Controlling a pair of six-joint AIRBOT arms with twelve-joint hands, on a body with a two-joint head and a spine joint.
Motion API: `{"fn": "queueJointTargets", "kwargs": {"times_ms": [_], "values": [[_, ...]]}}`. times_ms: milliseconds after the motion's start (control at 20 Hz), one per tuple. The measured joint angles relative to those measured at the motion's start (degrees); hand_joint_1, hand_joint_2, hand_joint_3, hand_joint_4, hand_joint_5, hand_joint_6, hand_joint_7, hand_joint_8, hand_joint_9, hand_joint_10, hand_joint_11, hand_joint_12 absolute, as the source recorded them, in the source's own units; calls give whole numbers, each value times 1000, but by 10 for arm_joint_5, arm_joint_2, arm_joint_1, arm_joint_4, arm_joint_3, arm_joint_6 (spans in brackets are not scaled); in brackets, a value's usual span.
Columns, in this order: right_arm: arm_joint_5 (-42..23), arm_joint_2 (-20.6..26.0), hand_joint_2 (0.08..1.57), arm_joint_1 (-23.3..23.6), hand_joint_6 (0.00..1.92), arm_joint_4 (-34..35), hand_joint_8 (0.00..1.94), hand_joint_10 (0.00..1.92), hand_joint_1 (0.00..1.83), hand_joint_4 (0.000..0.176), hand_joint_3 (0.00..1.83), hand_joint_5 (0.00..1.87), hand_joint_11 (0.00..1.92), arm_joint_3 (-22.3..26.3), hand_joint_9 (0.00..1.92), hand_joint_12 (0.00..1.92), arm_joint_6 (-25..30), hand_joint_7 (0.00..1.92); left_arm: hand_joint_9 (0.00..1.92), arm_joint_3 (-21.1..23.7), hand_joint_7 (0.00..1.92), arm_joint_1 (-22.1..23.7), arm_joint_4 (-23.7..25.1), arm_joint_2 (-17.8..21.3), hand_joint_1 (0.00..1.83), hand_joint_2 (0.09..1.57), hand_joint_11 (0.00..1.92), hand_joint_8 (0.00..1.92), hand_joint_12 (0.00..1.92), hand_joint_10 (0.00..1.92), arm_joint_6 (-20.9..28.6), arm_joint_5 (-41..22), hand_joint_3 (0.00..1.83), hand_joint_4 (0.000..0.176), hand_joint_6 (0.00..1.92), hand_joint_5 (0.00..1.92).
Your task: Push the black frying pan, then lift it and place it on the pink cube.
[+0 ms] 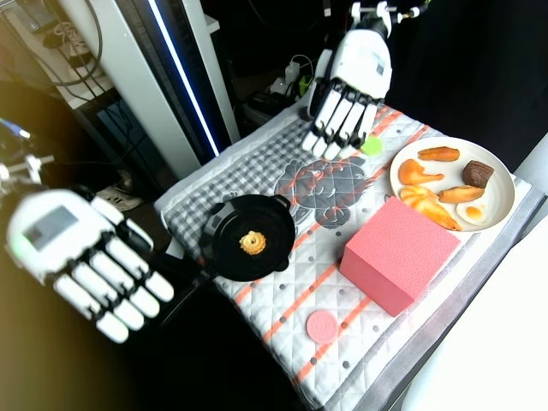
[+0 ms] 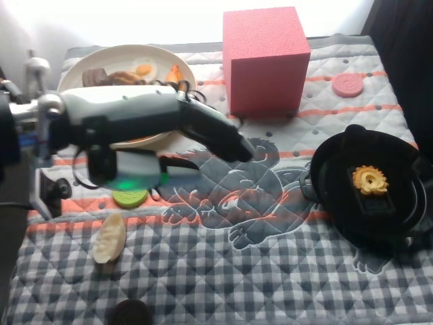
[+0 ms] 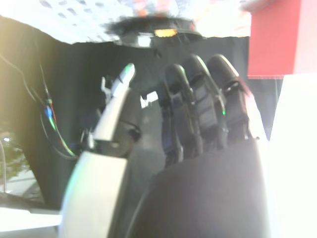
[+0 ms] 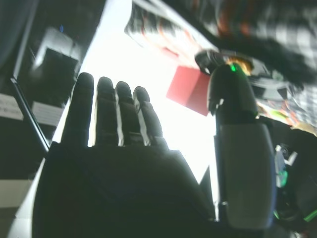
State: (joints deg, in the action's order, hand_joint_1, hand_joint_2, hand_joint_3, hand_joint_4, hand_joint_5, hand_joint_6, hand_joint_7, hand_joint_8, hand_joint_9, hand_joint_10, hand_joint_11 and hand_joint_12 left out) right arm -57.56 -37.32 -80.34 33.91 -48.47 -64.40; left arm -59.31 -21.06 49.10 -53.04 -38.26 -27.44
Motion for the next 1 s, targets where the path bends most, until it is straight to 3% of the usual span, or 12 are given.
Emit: {"fn": "queueJointTargets", "kwargs": {"times_ms": [150,200,300,400,500,550,600,650,700,750,850,1000], "values": [[90,-46,1111,70,0,-1,0,0,824,0,0,0,0,-41,0,0,-45,0,245,8,518,-21,-54,19,825,1363,0,2,1212,551,-42,-11,0,1,415,377],[112,-59,1107,85,0,0,0,0,812,0,0,0,0,-54,0,0,-52,0,237,12,485,-28,-71,23,780,1314,0,0,1174,450,-54,-17,0,16,398,342],[159,-81,1102,116,0,24,0,0,822,5,0,0,10,-75,0,5,-98,0,318,16,505,-37,-100,35,824,1358,0,3,1072,290,-71,-33,1,0,256,419],[191,-104,1111,141,0,43,0,0,828,1,0,0,34,-94,0,18,-139,0,333,20,476,-43,-118,41,871,1366,0,3,1044,231,-82,-40,0,0,184,443],[211,-125,1130,152,20,51,12,19,842,0,0,76,0,-112,72,532,-148,59,329,20,457,-45,-120,42,817,1362,0,10,1049,227,-82,-44,0,10,176,440],[220,-134,1143,152,95,53,49,90,866,0,0,249,0,-121,212,865,-149,279,335,21,464,-45,-120,42,810,1367,0,12,1061,232,-82,-45,0,12,182,452],[228,-141,1244,154,1330,58,1126,1247,1064,0,56,475,0,-128,338,1710,-150,664,342,21,471,-46,-122,42,786,1386,0,14,1042,236,-83,-48,6,15,184,455],[238,-151,1293,158,1574,72,1778,1786,978,0,61,574,713,-139,772,1879,-149,752,362,21,491,-50,-131,42,763,1401,0,20,1067,246,-86,-54,11,16,192,472],[238,-158,1225,161,1852,77,1908,1894,1261,0,14,959,1354,-148,1334,1913,-150,1194,363,21,486,-55,-138,42,736,1434,0,15,1061,246,-92,-57,21,14,189,463],[238,-163,1227,163,1907,85,1934,1916,1415,0,12,1271,1615,-153,1575,1919,-149,1476,388,24,510,-60,-144,45,813,1428,0,22,1069,254,-96,-60,13,13,196,485],[240,-167,1264,163,1920,90,1941,1921,1447,0,33,1466,1757,-154,1716,1921,-150,1637,430,25,548,-71,-164,48,902,1416,0,33,1128,274,-107,-64,4,1,203,507],[209,-167,1303,163,1921,88,1941,1921,1401,0,30,1358,1650,-150,1649,1921,-145,1544,442,27,557,-85,-195,56,993,1354,0,28,1116,297,-123,-70,0,0,193,518]]}}
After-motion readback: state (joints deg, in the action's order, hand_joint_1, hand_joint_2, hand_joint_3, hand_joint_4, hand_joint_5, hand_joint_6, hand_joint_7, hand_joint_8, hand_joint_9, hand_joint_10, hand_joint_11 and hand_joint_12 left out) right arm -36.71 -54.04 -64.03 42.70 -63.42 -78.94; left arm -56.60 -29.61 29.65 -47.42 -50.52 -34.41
